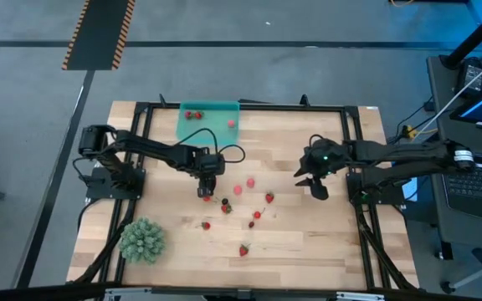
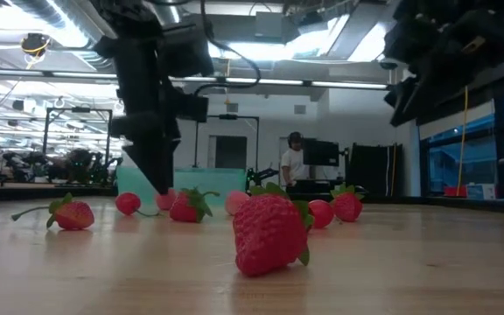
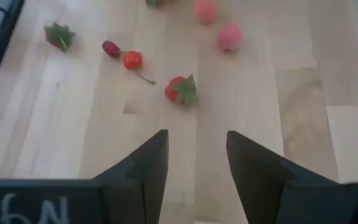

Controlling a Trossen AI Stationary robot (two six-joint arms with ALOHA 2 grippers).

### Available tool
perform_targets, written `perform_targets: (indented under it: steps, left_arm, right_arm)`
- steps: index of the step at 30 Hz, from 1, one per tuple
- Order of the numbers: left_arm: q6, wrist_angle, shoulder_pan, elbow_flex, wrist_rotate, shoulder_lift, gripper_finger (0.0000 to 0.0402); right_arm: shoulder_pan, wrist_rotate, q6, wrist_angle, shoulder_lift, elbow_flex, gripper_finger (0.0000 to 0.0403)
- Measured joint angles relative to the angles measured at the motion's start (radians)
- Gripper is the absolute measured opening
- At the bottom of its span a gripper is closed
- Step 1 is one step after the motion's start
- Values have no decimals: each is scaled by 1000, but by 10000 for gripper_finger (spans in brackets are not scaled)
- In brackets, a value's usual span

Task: Pick and placing Produce into tupperware
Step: Put the pink peach into the blue bin

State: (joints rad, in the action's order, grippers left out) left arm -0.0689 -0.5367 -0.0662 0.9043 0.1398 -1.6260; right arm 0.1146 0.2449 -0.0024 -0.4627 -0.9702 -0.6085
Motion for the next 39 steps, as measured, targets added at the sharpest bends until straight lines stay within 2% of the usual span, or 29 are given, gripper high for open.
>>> perform_targets:
  steps: [7, 16, 19, 25, 28, 35, 39]
  left_arm:
    - [0, 33, -15, 0, 0, -52, 216]
    - [-6, 36, -36, 0, 0, -58, 209]
    - [-6, 37, -37, 0, 0, -58, 186]
    - [-8, 40, -37, 0, 0, -58, 107]
    - [-31, 41, -37, 2, 0, -55, 81]
    - [-61, -95, -39, 141, -1, -1, 84]
    - [-28, -133, -92, 244, -3, 43, 93]
  right_arm:
    - [0, 1, 0, 3, 87, 0, 165]
    - [0, 2, 0, 2, 109, 0, 165]
    - [0, 2, 0, 2, 109, 0, 165]
    - [0, 2, 0, 2, 109, 0, 165]
    - [0, 2, 1, 1, 109, 0, 165]
    - [0, 2, -1, -14, 108, 0, 165]
    - [0, 2, -1, -15, 108, 0, 165]
